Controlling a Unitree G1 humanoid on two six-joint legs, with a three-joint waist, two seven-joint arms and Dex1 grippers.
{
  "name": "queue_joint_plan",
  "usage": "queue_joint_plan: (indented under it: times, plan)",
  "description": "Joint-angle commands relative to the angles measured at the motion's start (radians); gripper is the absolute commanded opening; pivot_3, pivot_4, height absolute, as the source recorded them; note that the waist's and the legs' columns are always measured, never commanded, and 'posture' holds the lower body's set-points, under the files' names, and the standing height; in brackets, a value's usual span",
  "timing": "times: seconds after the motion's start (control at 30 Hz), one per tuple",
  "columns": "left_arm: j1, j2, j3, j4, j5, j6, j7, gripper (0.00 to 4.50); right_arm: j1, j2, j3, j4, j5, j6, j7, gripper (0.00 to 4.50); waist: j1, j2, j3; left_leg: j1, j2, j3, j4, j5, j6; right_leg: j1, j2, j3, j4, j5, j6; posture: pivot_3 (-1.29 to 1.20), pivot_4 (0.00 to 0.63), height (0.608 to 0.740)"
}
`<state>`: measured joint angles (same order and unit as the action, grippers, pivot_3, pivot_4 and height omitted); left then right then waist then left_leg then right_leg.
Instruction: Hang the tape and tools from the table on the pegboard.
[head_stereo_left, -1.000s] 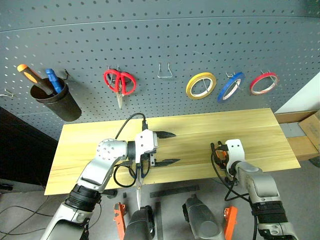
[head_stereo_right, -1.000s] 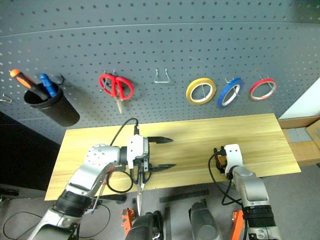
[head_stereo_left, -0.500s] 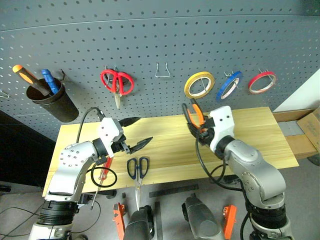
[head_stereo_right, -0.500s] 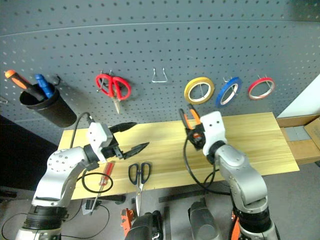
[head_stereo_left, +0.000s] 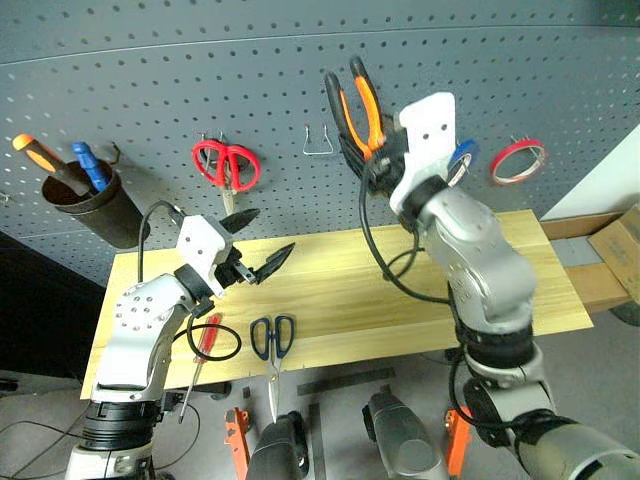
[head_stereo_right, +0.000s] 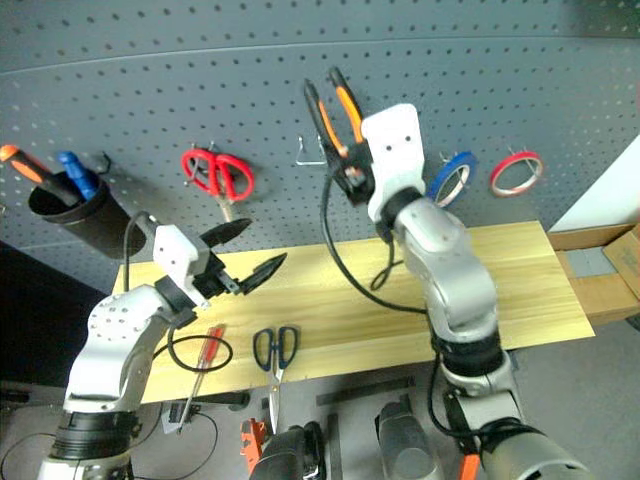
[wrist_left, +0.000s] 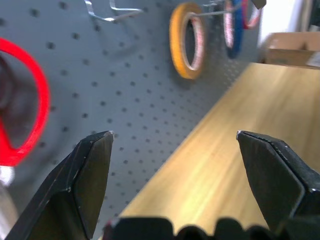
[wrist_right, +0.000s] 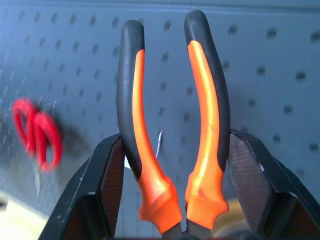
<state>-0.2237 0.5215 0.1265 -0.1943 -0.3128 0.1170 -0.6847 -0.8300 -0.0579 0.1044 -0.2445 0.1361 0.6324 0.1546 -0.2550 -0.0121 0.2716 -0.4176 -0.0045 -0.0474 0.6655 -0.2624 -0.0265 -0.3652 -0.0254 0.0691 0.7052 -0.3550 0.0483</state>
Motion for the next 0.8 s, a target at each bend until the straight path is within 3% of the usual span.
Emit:
queue_joint_plan:
  times: [0.03, 0.4, 0.8]
  plan:
    - [0.001, -0.015, 0.065, -0.055, -0.021, 0.005, 0.069, 4.25, -0.125, 0.045, -0.02, 0.109, -0.01, -0.153, -0.012, 2.53, -0.001, -0.001, 0.0, -0.001, 0.0, 0.001, 0.0, 0.0, -0.001, -0.003, 0.0, 0.0, 0.002, 0.0, 0.0, -0.23, 0.229, 0.74]
    - [0.105, -0.051, 0.161, -0.135, -0.054, 0.064, 0.197, 4.25, -0.285, 0.134, -0.003, 0.401, -0.026, -0.389, 0.015, 2.53, 0.0, -0.003, -0.002, -0.001, 0.002, 0.002, 0.0, 0.004, -0.007, -0.009, 0.001, 0.0, 0.01, 0.0, 0.0, -0.16, 0.213, 0.74]
    - [0.086, -0.077, 0.129, -0.141, -0.042, 0.06, 0.235, 4.25, -0.397, 0.172, 0.002, 0.822, -0.124, -0.75, -0.002, 2.53, 0.009, -0.007, -0.004, 0.0, 0.002, 0.001, 0.0, 0.008, -0.011, -0.009, 0.001, -0.001, 0.014, 0.0, 0.0, -0.14, 0.209, 0.74]
